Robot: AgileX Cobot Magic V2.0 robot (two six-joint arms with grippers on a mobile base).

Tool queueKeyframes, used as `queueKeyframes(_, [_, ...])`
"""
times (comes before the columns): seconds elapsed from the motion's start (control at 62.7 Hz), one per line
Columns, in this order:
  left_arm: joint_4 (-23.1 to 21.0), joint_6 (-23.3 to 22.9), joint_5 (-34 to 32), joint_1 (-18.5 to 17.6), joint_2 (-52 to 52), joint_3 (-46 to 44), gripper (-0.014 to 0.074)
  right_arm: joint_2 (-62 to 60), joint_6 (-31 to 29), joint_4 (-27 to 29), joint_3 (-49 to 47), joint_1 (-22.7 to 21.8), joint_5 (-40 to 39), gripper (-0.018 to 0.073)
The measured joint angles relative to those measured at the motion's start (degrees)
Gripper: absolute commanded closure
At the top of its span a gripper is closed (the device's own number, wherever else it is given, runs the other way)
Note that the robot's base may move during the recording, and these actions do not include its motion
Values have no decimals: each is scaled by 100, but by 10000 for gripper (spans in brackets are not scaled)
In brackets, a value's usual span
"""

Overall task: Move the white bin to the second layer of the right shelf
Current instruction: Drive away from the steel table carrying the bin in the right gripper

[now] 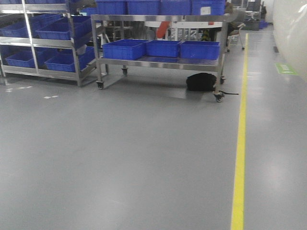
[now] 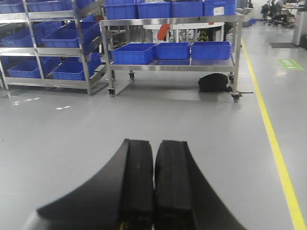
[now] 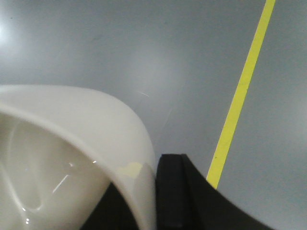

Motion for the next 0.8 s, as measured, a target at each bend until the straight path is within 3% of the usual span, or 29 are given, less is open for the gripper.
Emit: queueKeyframes(0.798, [0, 0, 0, 0, 0, 0, 512, 0, 0, 0, 0, 0, 0, 503])
